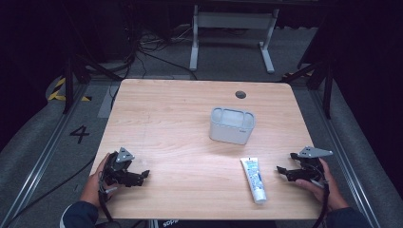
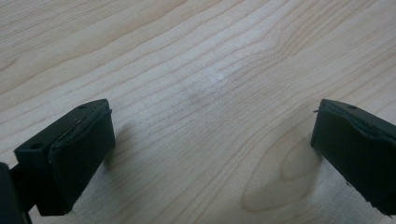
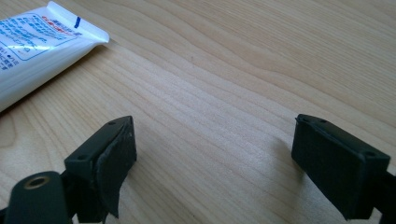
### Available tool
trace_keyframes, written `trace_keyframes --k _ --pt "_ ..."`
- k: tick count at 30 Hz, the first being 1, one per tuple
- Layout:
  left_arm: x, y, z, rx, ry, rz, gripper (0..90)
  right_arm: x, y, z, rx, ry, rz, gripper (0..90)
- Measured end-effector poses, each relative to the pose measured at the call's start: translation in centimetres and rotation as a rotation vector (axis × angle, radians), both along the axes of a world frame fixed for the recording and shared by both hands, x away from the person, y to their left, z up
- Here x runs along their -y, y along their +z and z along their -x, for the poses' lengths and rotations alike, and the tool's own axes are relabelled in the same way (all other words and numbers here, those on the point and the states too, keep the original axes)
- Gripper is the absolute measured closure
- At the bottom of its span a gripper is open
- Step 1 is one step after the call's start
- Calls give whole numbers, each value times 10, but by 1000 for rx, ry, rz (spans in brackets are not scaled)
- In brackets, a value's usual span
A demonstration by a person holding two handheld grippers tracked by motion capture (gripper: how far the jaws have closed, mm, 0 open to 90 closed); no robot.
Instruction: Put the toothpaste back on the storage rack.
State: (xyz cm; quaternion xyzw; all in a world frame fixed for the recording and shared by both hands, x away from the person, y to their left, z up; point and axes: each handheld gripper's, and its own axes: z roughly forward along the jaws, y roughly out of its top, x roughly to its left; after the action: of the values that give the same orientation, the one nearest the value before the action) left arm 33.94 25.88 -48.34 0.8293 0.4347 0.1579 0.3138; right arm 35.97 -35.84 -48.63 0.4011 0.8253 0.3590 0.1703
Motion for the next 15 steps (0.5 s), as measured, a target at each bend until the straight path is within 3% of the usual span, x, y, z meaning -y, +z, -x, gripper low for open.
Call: trace_keyframes --k 4,10,15 --pt "2 0 -5 0 -29 -4 1 -2 1 0 -10 -18 11 142" --pt "6 1 -6 -6 -22 -7 0 -5 5 -1 -42 -37 36 142" --pt "2 0 -3 -1 -70 -8 0 -7 9 -1 -75 -59 55 173"
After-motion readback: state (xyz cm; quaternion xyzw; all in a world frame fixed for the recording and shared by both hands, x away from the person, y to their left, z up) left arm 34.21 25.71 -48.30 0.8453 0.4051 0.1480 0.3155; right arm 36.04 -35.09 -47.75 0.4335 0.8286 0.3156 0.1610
